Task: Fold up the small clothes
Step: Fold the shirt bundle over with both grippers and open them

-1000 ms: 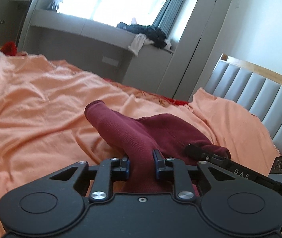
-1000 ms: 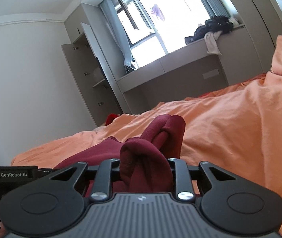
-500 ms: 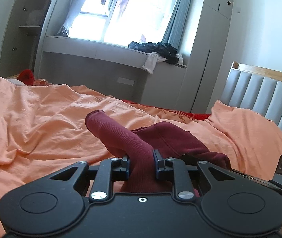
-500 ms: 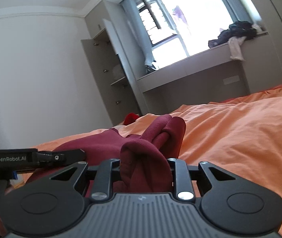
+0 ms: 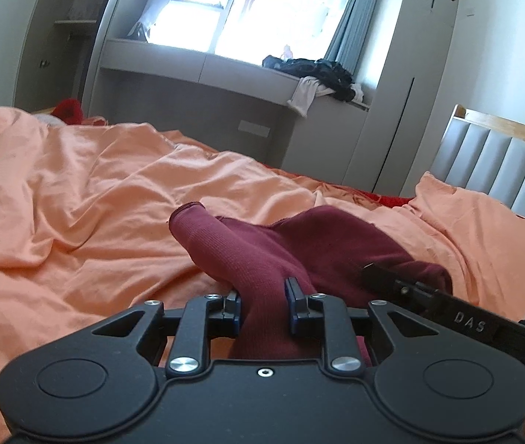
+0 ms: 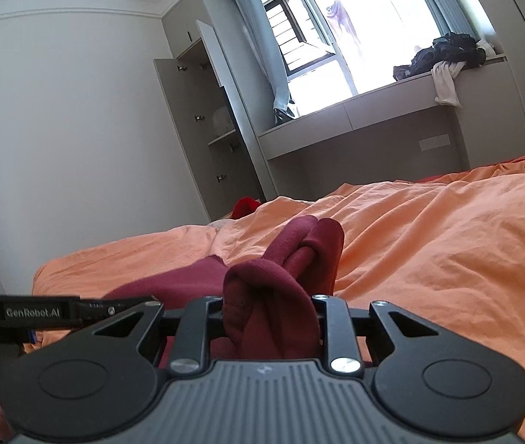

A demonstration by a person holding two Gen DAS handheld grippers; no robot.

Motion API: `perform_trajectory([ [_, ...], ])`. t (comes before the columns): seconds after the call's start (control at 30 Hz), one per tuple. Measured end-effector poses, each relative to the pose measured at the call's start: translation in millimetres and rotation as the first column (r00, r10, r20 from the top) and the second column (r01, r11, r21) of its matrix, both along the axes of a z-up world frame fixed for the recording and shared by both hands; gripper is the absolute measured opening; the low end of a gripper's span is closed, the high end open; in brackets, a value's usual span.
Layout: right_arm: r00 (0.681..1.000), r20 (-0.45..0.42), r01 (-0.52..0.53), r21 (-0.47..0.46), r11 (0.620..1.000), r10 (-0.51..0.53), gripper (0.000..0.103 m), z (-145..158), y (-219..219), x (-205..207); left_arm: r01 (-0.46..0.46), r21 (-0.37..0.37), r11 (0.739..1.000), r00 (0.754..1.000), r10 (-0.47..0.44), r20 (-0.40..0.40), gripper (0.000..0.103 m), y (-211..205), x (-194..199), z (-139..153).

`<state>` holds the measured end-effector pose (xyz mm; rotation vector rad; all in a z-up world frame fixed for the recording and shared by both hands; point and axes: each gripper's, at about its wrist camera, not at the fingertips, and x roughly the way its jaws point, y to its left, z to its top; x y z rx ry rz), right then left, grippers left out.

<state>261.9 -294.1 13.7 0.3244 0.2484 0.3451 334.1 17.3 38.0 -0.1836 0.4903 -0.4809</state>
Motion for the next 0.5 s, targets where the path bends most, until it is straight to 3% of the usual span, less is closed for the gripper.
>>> perform_trajectory([
  [0.27,1.0,-0.012,0.017,-0.037,0.999,-0.018,0.028,-4,2,1,-0.02,0.009,1.0,0.999,0.021,-0.028,0.027,4,1,-11],
  [0.5,0.993,-0.058,0.091,-0.149,0.985,-0.101,0.051,-11,3,-1,-0.091,0.051,0.995,0.996,0.092,-0.013,0.037,3,-11,-19],
])
